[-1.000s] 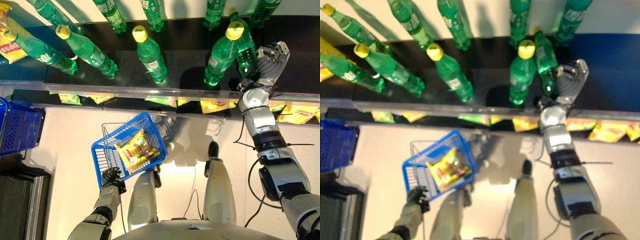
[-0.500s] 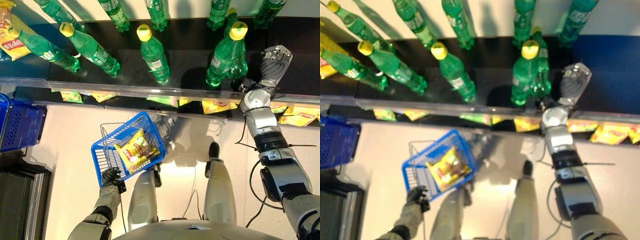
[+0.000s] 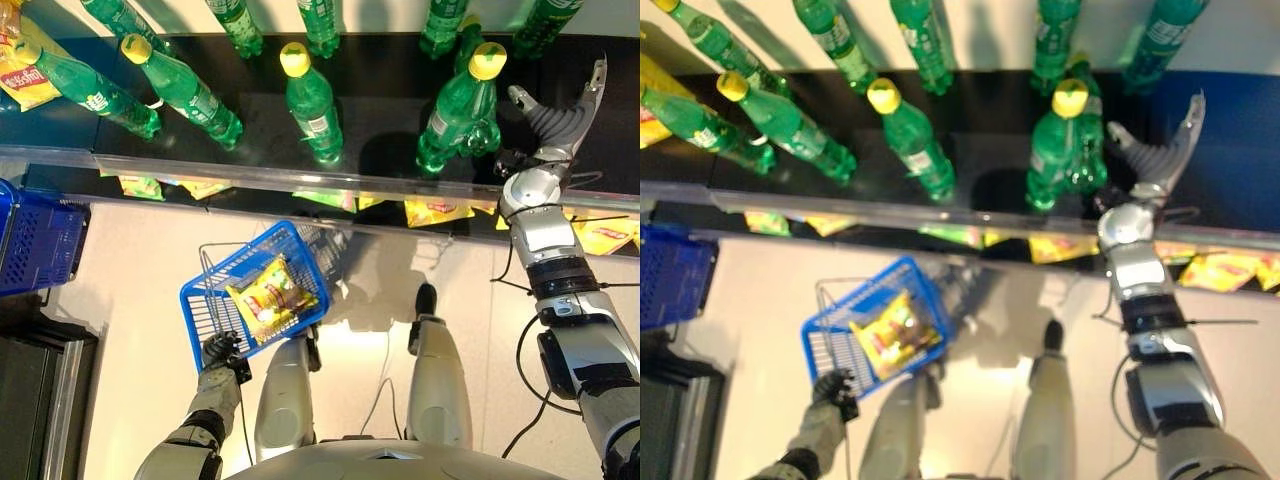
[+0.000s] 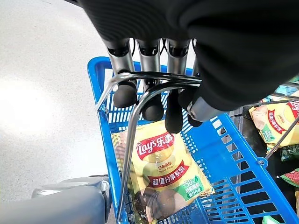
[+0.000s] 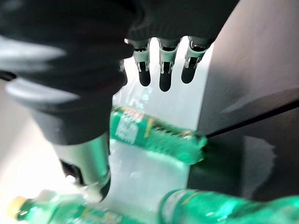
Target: Pick up the snacks into the basket
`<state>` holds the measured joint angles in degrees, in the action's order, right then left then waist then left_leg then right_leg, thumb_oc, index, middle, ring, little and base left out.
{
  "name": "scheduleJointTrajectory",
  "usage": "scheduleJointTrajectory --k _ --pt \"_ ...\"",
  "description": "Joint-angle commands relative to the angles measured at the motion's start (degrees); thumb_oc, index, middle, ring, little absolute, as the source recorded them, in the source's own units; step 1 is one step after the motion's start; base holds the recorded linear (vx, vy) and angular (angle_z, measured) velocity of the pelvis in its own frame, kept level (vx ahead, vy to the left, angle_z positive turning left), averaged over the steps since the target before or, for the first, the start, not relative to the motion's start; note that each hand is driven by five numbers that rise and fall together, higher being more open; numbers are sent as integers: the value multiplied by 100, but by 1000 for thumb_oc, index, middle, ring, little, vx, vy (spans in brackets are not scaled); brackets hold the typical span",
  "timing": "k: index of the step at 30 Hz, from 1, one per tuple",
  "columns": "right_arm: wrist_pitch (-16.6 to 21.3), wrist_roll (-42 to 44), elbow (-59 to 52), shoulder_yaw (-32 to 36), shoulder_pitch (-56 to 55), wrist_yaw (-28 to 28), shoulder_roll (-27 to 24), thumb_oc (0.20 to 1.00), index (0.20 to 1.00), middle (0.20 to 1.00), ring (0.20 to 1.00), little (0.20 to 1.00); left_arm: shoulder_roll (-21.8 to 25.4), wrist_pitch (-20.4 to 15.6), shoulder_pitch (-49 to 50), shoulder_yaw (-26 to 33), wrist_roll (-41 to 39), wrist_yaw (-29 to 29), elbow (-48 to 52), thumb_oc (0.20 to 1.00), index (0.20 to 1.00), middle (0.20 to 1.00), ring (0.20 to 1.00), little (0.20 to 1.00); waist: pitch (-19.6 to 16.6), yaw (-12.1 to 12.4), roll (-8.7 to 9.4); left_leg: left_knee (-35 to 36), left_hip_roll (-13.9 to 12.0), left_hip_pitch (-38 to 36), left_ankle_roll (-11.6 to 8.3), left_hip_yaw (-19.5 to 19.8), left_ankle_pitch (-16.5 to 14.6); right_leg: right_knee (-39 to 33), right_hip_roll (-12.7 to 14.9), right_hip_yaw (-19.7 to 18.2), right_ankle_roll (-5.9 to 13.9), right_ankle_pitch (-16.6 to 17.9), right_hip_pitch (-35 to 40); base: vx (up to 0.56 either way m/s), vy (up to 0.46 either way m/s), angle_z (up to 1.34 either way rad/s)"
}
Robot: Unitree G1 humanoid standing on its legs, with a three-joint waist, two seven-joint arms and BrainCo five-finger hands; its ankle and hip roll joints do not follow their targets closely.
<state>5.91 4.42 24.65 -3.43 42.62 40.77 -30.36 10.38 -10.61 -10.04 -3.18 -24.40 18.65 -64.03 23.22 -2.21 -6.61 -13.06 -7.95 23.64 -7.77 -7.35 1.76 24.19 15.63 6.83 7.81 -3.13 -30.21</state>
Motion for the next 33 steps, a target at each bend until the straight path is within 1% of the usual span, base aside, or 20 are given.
scheduleJointTrajectory --k 1,2,7,11,15,20,24,27,30,33 --pt "276 -17 -478 -136 433 -206 -155 1000 1000 1000 1000 1000 654 -80 133 200 -103 106 -196 200 200 200 200 200 -241 38 375 -631 82 -32 224 106 -588 -535 -114 -238 130 684 92 0 0 0" --pt "313 67 -505 -221 484 -313 -143 1000 1000 1000 1000 1000 666 -74 134 215 -122 84 -205 200 200 200 200 200 -250 47 412 -638 79 -28 222 110 -582 -545 -120 -238 130 695 102 0 0 0" --pt "321 138 -533 -335 484 -441 -75 1000 1000 1000 1000 1000 672 -65 122 222 -161 50 -167 200 200 200 200 200 -238 50 464 -627 81 -31 227 130 -563 -562 -130 -224 126 708 120 0 0 0" --pt "272 70 -651 -241 260 -443 -24 1000 1000 1000 1000 1000 677 -51 165 230 -131 37 -138 200 200 200 200 200 -236 56 474 -606 94 -49 234 140 -563 -567 -137 -212 122 698 141 0 0 0" --pt "238 68 -575 -244 282 -437 -15 1000 1000 1000 1000 1000 694 -49 159 242 -120 40 -185 200 200 200 200 200 -241 80 468 -592 93 -51 241 142 -559 -594 -142 -215 127 718 143 0 0 0" --pt "172 111 -101 -368 614 -435 -41 1000 1000 1000 1000 1000 727 -50 144 228 -116 46 -228 200 200 200 200 200 -250 105 460 -564 89 -28 245 153 -529 -631 -143 -197 111 742 140 0 0 0" --pt "-4 85 511 -569 1000 -362 6 1000 1000 1000 1000 1000 706 -52 127 136 -201 32 -241 200 200 200 200 200 -245 126 462 -527 93 -20 239 180 -492 -654 -147 -188 95 746 159 0 0 0" --pt "-45 132 667 -629 1102 -382 45 1000 1000 1000 1000 1000 688 -40 116 119 -231 23 -233 200 200 200 200 200 -238 131 468 -520 97 -15 238 188 -484 -660 -150 -170 90 747 162 0 0 0" --pt "-78 271 950 -759 1302 -496 64 1000 1000 1000 1000 1000 698 -26 88 110 -251 7 -267 200 200 200 200 200 -219 135 486 -505 108 -9 234 198 -468 -680 -152 -149 89 763 169 0 0 0" --pt "-3 571 1103 -918 1501 -710 79 1000 1000 1000 1000 1000 736 -30 91 129 -300 -19 -295 200 200 200 200 200 -203 144 532 -492 110 7 228 205 -448 -695 -158 -133 88 780 154 6 -8 2"
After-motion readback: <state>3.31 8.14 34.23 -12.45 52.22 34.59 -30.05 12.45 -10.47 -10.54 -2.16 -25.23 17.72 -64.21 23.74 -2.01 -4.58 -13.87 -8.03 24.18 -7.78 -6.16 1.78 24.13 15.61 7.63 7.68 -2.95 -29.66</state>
